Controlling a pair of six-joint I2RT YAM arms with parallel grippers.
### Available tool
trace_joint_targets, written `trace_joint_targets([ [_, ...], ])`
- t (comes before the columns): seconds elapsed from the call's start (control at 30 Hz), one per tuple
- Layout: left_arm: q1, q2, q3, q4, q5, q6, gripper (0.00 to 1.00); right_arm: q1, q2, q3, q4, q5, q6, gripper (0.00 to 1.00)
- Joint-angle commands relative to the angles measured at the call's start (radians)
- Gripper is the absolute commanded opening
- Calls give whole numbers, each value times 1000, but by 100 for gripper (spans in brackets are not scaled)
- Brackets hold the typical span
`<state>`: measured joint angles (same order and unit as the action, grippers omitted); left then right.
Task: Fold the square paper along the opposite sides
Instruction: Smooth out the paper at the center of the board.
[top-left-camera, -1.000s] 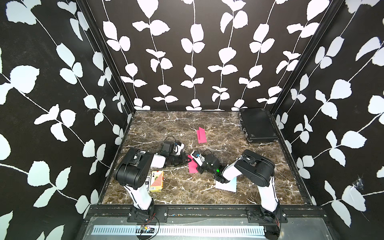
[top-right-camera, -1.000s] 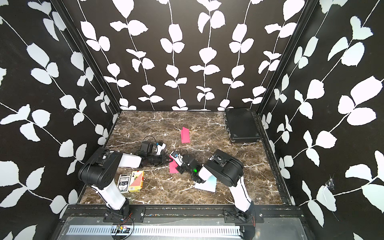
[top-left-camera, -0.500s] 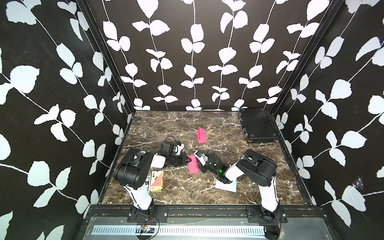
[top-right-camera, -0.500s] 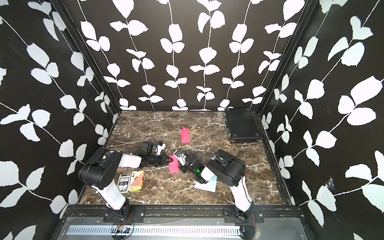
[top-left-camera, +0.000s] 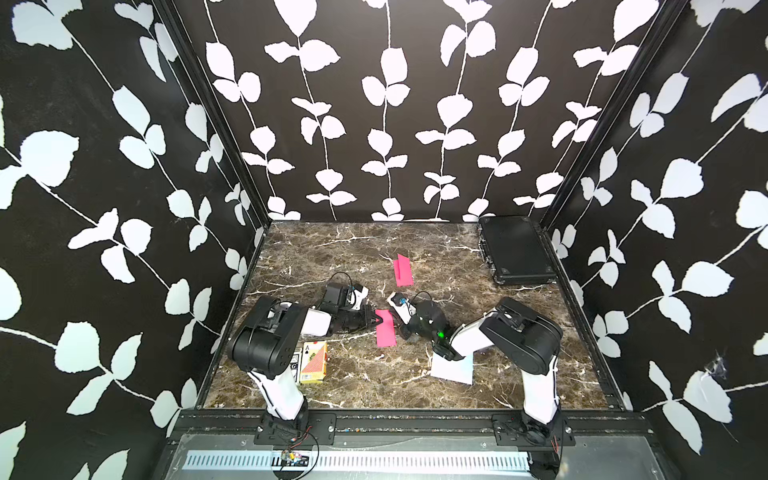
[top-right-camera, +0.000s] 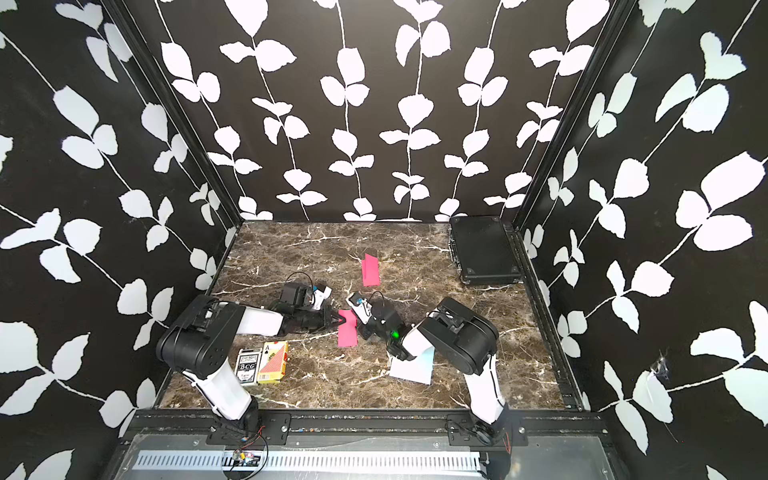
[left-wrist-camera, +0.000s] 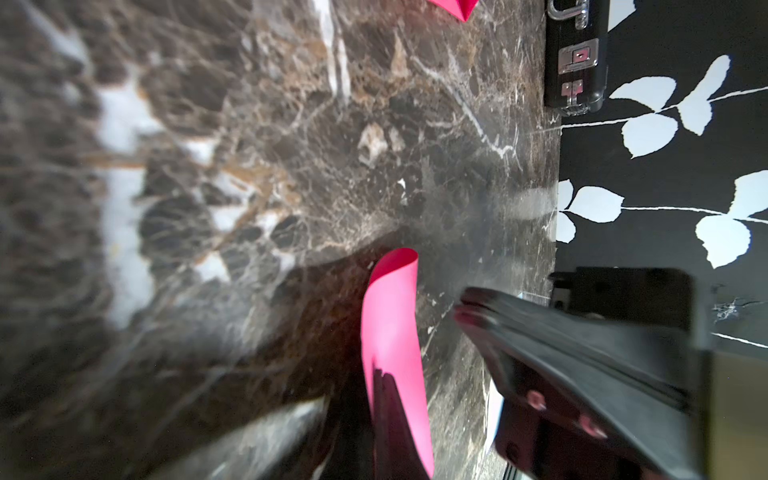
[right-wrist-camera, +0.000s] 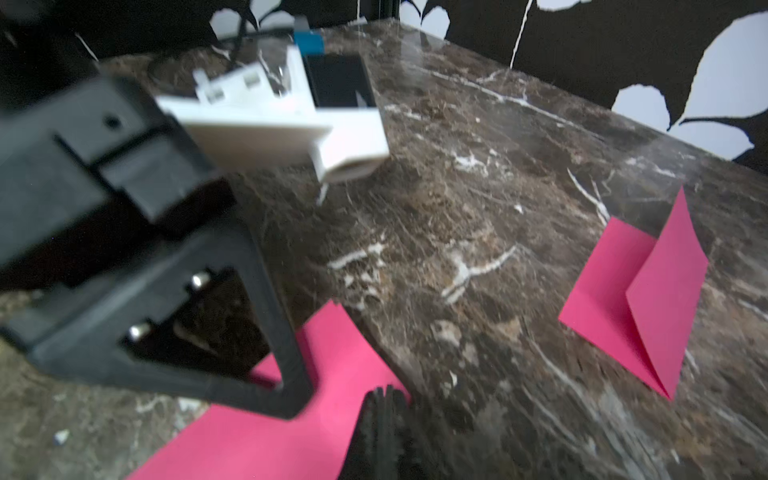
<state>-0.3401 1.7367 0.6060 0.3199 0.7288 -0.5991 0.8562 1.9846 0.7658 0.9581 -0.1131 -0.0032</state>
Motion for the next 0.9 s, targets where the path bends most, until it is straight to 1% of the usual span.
trace_joint_targets([
  [0.0,-8,18,-23,-84,-51,12,0,0,33,46,38,-57,42,0],
  [0.1,-7,20,-17,-84,-45,10,0,1,68,68,24,-43,34,0],
  [0.17,-7,17,-17,-84,-46,10,0,-4,99,73,21,-13,26,1],
  [0.3,-8,14,-11,-87,-46,12,0,-13,148,65,29,-14,34,1],
  [0.7,-8,3,-10,-86,-43,10,0,-37,100,-11,13,103,25,0],
  [0.87,-7,3,1,-95,-44,15,0,-40,102,-15,-2,122,22,0],
])
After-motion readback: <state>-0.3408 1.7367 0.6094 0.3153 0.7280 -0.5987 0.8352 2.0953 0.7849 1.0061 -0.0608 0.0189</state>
